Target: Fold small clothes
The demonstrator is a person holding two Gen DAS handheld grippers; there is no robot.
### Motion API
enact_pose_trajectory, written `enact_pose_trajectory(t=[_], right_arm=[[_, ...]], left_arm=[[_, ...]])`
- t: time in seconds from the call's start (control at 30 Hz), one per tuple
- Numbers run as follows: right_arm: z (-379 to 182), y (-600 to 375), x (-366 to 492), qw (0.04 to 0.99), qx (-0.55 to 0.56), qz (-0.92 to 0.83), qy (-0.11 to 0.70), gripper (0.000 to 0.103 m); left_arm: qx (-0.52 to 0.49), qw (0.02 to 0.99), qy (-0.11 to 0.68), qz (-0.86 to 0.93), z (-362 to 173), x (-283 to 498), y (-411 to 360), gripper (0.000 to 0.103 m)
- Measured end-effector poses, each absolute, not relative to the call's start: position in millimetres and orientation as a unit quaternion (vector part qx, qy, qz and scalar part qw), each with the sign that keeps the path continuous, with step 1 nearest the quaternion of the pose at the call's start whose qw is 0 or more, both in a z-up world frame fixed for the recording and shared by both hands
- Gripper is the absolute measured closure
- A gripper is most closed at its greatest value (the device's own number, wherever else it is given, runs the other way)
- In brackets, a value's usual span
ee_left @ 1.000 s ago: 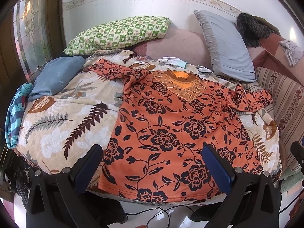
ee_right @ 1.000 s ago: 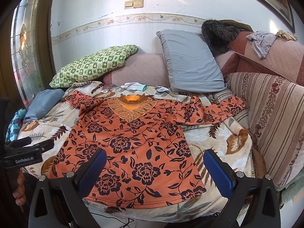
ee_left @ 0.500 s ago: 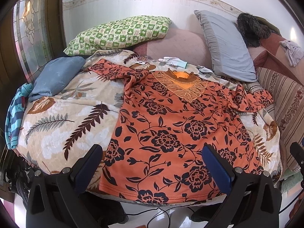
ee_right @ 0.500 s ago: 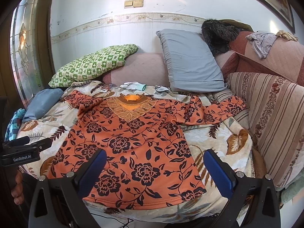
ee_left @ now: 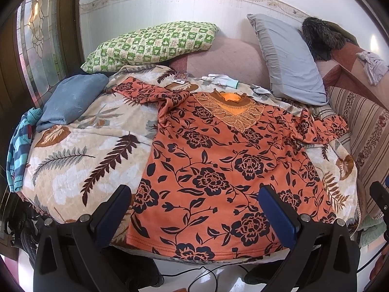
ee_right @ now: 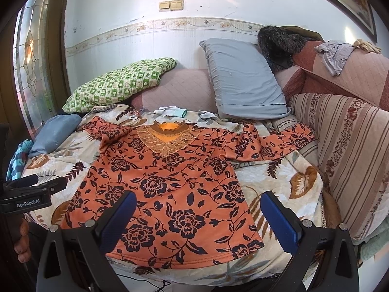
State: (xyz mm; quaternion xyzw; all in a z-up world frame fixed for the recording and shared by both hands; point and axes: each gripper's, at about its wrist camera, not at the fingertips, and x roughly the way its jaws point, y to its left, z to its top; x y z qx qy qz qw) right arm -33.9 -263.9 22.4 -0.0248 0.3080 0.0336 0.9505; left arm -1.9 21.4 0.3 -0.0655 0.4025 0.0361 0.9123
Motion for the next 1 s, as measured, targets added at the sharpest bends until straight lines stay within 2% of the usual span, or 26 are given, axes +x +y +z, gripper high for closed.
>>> enact_pose_trajectory(t=[0.73,0.83,1.0], right_arm=[[18.8,-271.2,-33.0,0.949,-0.018,0.036,0.312,0.000],[0.9,-293.0,-25.4,0.938,0.013,0.056,0.341,0.000],[-66.0,-356.9,13.0,0.872,0.174,0.090,0.448,0.000]], left_arm=[[-0.082,0.910,0.405,0.016,-1.9,-5.2,34.8,0.000],[-0.154,0.892,0.425,0.014,-25.8,-10.9,74.5,0.000],[-0.258,0.853,0.452,0.038,-75.6,-17.7,128.4,0.000]])
